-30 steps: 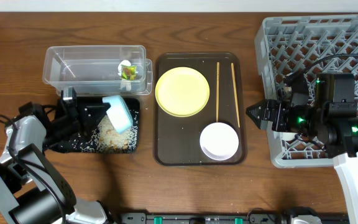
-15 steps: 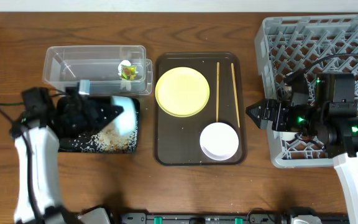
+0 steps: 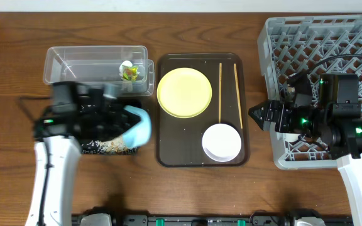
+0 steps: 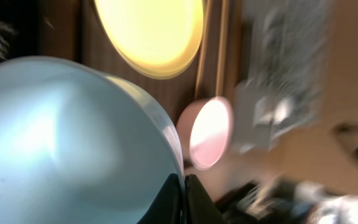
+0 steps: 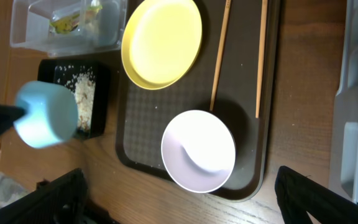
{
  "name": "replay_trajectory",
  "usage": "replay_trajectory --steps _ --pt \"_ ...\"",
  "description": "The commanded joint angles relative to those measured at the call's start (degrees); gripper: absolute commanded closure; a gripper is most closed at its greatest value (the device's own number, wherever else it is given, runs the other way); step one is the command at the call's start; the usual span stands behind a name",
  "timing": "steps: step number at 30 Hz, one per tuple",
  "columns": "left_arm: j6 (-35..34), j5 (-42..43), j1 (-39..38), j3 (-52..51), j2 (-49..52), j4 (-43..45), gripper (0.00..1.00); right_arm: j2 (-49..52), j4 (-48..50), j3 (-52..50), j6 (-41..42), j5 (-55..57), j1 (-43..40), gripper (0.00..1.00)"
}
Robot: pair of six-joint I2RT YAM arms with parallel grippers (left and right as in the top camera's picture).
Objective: Sort waste into correct bins and load items into the dishwasher rack
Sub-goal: 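Set the empty blue bowl back on the brown tray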
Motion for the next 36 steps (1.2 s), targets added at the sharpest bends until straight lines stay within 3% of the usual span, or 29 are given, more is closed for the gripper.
replay_trajectory --steps 1,7,13,18,21,27,36 --pt "-5.29 -20.85 -12.90 0.46 -0.17 1.05 0.94 -0.15 0.11 0.79 -0.83 0.00 0.57 0.05" --pt "-13.97 -41.13 -35.58 0.07 6.25 7.91 0.94 -0.15 0.09 0.79 -1.03 0.00 0.57 0.04" --pt "-17.84 -42.86 -45.86 0.07 16.02 15.08 0.93 -0.15 -0.15 0.81 -1.05 0.00 0.57 0.04" --pt "-19.80 -42.86 -46.60 0.68 17.59 15.52 0.73 -0.15 -0.17 0.79 -1.25 0.00 0.57 0.02" --pt "-19.76 -43.23 -45.97 3.37 15.41 12.07 0.49 -0.15 -0.07 0.79 -1.36 0.33 0.57 0.01" --pt "-16.46 -52.63 -45.62 8.90 6.88 5.05 0.27 -0.15 0.37 0.79 -1.40 1.79 0.57 0.01" --pt "-9.53 -56.37 -42.53 9.51 -6.25 4.39 0.23 -0.15 0.31 0.79 -1.40 4.50 0.57 0.01"
